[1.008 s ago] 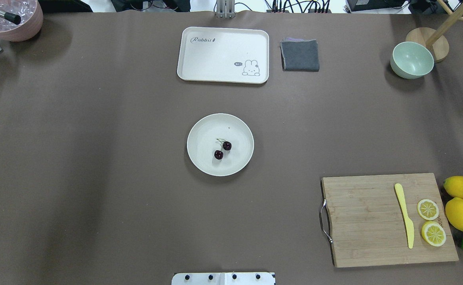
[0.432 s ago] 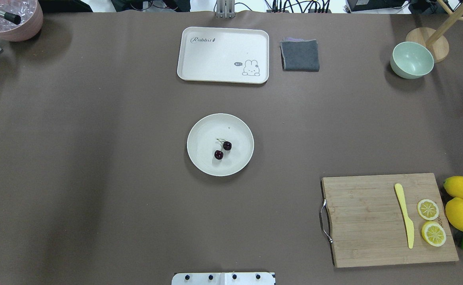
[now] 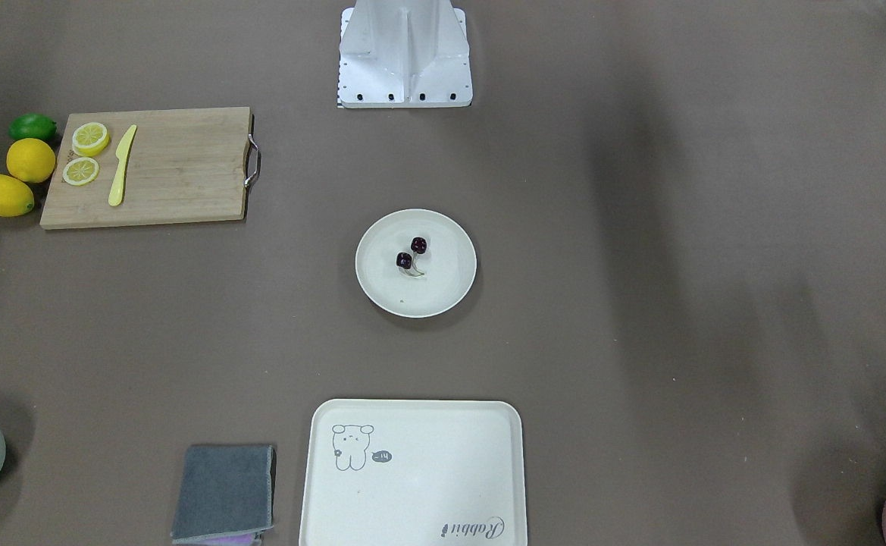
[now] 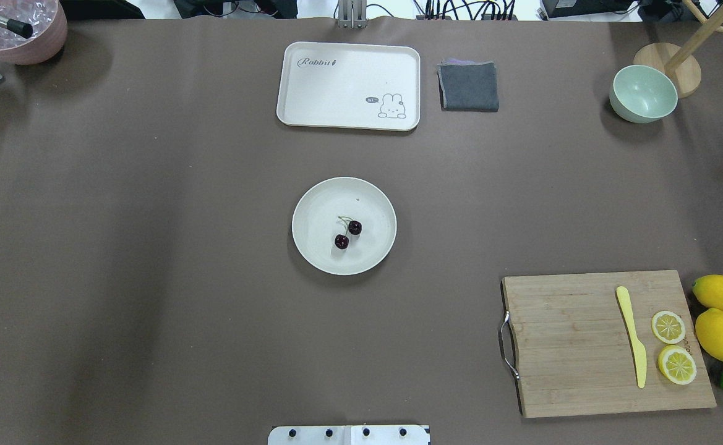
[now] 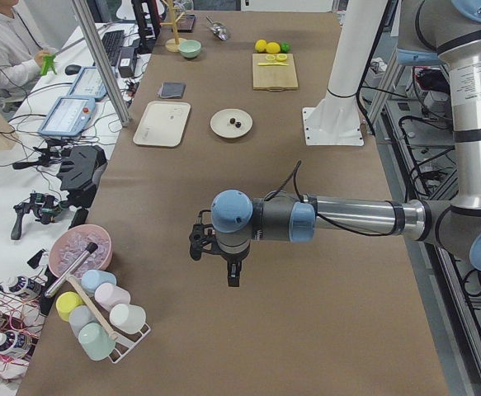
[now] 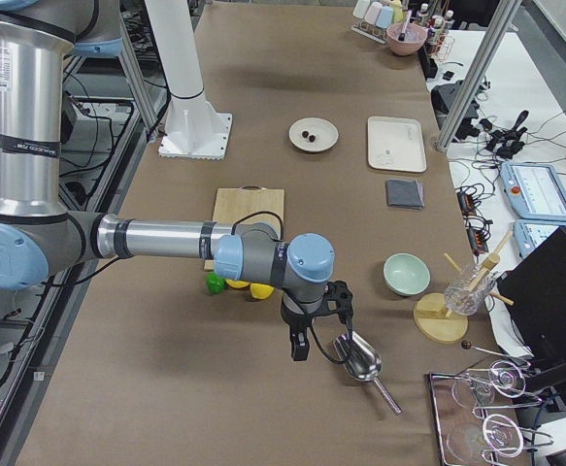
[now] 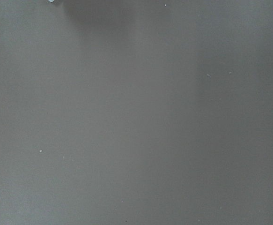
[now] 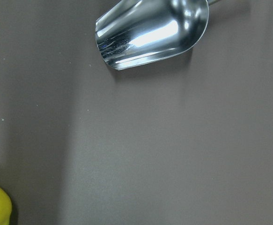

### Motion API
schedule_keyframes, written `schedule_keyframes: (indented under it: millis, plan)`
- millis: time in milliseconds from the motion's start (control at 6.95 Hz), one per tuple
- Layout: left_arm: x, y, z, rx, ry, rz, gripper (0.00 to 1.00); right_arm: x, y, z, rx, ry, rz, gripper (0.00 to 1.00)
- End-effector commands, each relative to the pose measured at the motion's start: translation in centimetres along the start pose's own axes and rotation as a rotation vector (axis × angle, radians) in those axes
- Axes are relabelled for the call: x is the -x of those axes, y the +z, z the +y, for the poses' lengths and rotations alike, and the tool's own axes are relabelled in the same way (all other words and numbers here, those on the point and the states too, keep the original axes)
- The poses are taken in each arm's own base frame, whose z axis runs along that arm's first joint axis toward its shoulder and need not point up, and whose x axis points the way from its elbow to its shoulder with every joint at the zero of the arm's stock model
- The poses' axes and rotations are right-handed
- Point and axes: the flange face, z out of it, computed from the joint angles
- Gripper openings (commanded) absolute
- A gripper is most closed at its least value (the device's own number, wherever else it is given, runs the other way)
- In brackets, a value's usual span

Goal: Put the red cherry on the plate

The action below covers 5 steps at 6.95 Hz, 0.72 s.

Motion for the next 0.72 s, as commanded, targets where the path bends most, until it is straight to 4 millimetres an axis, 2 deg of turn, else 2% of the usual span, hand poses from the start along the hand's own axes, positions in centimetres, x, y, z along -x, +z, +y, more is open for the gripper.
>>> schedule_keyframes:
  millis: [0,576]
  plan:
    - [-0.05,-0.04,0.02,-0.001,0.001,0.000,0.98,-0.68,0.56,1.56,0.010,0.023,-0.008,1.00]
    - [0.12,0.10,0.60,0.002,-0.001,0.000,0.98,-0.59,0.84,2.04,0.011,0.028,-0.028,1.00]
